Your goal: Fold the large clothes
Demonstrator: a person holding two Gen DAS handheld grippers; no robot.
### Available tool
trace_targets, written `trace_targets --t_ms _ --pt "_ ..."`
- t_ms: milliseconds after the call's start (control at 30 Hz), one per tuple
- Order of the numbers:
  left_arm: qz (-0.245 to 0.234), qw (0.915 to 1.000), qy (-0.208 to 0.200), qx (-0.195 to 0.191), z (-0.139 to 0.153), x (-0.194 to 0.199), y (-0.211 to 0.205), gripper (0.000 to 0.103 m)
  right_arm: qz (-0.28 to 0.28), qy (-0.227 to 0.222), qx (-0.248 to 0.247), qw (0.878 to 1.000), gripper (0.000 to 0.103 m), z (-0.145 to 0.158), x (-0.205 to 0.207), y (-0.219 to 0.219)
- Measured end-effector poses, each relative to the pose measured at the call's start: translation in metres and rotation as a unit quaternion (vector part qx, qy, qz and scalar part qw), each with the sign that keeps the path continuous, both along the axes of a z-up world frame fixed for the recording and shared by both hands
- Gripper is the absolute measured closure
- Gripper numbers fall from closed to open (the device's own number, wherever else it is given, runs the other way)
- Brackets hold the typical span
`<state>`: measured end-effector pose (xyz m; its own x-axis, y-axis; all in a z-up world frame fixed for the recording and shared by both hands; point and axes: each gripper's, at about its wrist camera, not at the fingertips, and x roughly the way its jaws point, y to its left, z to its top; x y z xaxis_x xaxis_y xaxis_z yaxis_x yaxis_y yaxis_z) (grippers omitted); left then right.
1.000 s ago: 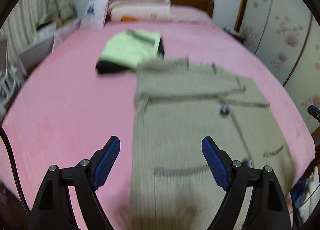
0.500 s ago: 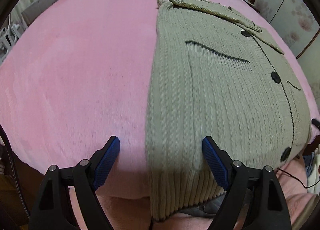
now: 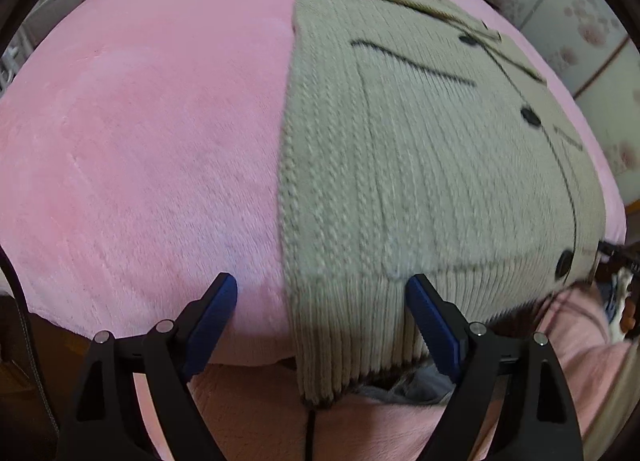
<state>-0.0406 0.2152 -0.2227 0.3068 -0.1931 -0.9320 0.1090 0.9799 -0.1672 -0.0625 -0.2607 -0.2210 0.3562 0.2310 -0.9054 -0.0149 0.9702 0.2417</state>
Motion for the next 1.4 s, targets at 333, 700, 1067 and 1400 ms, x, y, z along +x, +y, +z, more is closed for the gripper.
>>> trace_targets --t_ms 333,700,1067,1400 --pt "-0.051 0.9985 0.006 -0.017 -0.008 -0.004 -0.024 0.047 0.077 0.01 0.01 0.997 0.079 -0.011 -0.007 0.021" --pt "-0.116 0.9878 -0.028 -0.101 0.062 0.002 -0.047 0.093 0.138 -0.073 -0.012 0.988 0.092 0.06 -0.017 0.033" --pt "0.009 0.977 -0.128 -0.17 0.152 0.092 -0.031 0.093 0.088 -0.23 0.041 0.968 0.092 0.171 0.049 0.026" --pt "0.088 0.9823 -0.128 -0.105 0.156 0.261 -0.044 0.094 -0.017 -0.246 0.012 0.969 0.092 0.181 0.204 0.007"
